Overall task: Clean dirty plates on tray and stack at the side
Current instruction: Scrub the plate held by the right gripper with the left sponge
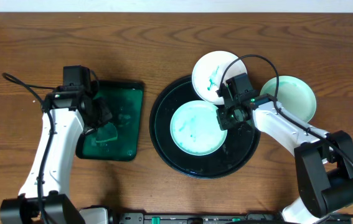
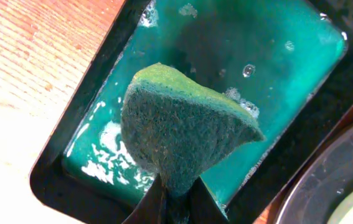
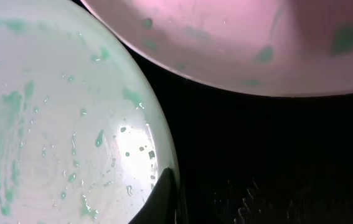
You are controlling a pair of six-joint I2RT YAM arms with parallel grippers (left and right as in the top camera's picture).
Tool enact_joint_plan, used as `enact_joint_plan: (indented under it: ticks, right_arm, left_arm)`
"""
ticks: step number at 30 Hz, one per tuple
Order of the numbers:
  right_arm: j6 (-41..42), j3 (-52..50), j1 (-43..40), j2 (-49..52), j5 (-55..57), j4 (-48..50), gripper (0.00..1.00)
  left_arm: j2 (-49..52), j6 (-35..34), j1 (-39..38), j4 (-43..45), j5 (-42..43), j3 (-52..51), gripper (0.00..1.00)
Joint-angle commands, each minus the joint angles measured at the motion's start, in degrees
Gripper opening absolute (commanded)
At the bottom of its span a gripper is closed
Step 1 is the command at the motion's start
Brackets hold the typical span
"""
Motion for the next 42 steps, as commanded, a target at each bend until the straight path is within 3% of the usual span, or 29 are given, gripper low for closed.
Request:
enact_joint_plan:
  ticks: [1, 5, 15, 18, 27, 31, 36, 42]
  right_arm:
    - [-1.18, 0.20, 0.55, -0.13, 0.22, -0.11, 0.01]
    - [-1.18, 0.20, 0.55, -0.13, 0.22, -0.07, 0.01]
    - [-1.18, 0.20, 0.55, -0.13, 0.24, -1.42, 0.01]
    - [-1.18, 0.20, 0.55, -0.13, 0.24, -1.27, 0.01]
    - [-1.18, 0.20, 0.55, -0.13, 0.22, -1.40, 0.01]
    - [-1.18, 0.20, 0.55, -0.13, 0.20, -1.44, 0.01]
    - [-1.18, 0.20, 0.55, -0.13, 0.22, -1.44, 0.01]
    - [-1.18, 0.20, 0.55, -0.13, 0.22, -1.60, 0.01]
  left_arm:
    - [-2.64, 0.31, -0.09, 0.26, -1.20, 0.76, 0.07]
    - [0.46, -1.40, -0.09, 3.56, -5.75, -2.01, 0.07]
    - [4.42, -1.44, -5.42, 3.56, 14.36, 0.44, 0.07]
    - [4.76, -2.58, -10.62, 7.04, 19.63, 0.39, 0.07]
    - [14.25, -10.05, -30.71, 24.26, 16.26, -0.44, 0.07]
    - [20.02, -16.11, -34.62, 29.79, 16.85, -0.44, 0.07]
    - [25.05, -21.73, -37.24, 36.85, 23.76, -0.44, 0.07]
    - [30.88, -24.00, -39.19, 42.42, 28.72, -0.44, 0.07]
